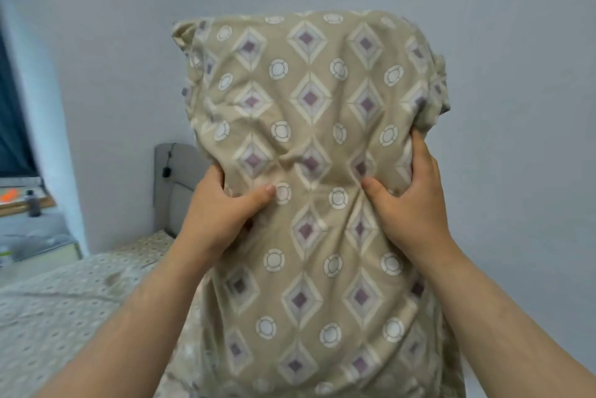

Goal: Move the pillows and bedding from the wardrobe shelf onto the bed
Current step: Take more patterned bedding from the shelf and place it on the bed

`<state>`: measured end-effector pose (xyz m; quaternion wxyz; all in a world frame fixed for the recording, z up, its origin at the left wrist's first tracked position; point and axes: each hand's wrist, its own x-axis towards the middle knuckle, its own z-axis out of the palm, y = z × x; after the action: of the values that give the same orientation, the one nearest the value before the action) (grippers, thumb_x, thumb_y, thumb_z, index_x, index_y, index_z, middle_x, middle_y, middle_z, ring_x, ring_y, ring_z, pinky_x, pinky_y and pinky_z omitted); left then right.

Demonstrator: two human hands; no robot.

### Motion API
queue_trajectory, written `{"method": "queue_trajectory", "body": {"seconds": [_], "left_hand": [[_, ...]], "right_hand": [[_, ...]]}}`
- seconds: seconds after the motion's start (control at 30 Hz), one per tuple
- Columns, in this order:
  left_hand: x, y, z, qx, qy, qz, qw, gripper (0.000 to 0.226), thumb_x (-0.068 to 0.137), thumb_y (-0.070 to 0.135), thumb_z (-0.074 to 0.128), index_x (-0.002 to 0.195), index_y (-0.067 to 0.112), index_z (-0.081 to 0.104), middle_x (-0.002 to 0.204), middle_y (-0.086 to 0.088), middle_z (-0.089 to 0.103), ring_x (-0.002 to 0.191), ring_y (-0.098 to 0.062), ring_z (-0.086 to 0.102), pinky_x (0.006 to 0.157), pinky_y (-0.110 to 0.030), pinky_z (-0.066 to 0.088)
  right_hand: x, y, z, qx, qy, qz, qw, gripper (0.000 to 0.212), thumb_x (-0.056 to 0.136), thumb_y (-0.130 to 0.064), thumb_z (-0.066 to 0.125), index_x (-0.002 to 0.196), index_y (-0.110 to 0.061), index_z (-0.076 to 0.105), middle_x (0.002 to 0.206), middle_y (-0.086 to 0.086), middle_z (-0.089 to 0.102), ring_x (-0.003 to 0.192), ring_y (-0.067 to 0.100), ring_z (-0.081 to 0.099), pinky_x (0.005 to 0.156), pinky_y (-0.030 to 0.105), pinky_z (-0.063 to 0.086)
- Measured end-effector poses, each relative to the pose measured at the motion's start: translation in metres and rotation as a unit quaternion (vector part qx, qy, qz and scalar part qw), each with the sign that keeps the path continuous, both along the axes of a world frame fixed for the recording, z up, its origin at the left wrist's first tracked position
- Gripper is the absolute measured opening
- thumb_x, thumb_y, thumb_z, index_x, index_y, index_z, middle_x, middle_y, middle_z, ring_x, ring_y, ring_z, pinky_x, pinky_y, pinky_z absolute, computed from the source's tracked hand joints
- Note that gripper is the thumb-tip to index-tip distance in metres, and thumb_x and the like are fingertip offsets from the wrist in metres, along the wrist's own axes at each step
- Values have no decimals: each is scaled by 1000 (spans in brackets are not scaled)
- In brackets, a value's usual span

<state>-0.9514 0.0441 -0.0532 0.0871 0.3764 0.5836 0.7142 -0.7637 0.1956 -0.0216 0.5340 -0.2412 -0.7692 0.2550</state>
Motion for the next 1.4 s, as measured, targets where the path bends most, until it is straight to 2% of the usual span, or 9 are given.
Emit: {"method": "queue_trajectory", "body": {"seconds": [0.13,0.3,0.5,0.63,0.77,0.93,1.13,1.27,1.4], "left_hand": [[-61,-1,-41,-23,-81,47,995,59,54,29,85,109,19,66,100,0,76,94,-22,73,81,-39,56],[-92,43,-92,-61,-90,149,983,29,70,28,82,95,28,70,89,12,77,85,-6,72,70,-21,54],[-155,126,-146,-156,-104,256,948,57,66,38,83,113,36,51,97,27,60,84,8,56,77,-20,46],[-196,171,-194,-193,-126,306,924,74,67,30,82,130,29,43,113,22,60,100,3,58,82,-17,43],[-216,199,-241,-204,-197,333,900,73,72,17,75,130,32,32,105,24,59,90,9,57,77,-18,44],[-238,215,-300,-248,-229,301,892,90,68,27,69,144,41,22,119,25,61,100,7,62,89,-17,49],[-282,239,-362,-234,-249,326,881,70,70,37,65,124,62,29,111,36,59,108,5,58,94,-23,46],[-335,250,-383,-201,-245,360,877,58,78,22,62,113,54,29,97,37,52,92,10,55,72,-7,39],[-418,259,-393,-204,-189,395,876,53,81,17,63,125,33,38,102,24,55,104,-12,58,84,-22,39]], "right_hand": [[-73,34,-35,-38,3,64,997,78,82,-29,72,147,-37,29,141,-11,46,129,7,45,108,31,36],[-163,91,-94,-93,-32,145,984,67,83,-24,71,139,-42,39,131,-10,54,122,11,52,106,43,43],[-278,179,-167,-123,-92,233,960,64,81,-21,70,137,-38,43,130,-8,55,119,9,52,104,42,44],[-346,232,-226,-150,-146,284,936,66,80,-22,68,138,-38,41,131,-8,52,120,9,50,105,41,44],[-385,261,-282,-188,-201,310,910,70,82,-26,68,141,-43,33,134,-12,46,120,7,46,103,34,41],[-416,288,-344,-217,-285,293,887,79,78,-29,70,142,-45,28,139,-4,47,126,21,46,103,46,42],[-467,301,-388,-212,-351,249,877,86,77,-24,73,147,-40,25,137,13,49,120,36,49,97,47,41],[-525,312,-409,-156,-341,272,886,81,75,-35,71,144,-36,30,143,5,44,127,28,43,104,44,39],[-612,322,-418,-93,-328,289,894,81,79,-30,65,149,-24,24,153,4,23,139,21,27,106,30,27]]}}
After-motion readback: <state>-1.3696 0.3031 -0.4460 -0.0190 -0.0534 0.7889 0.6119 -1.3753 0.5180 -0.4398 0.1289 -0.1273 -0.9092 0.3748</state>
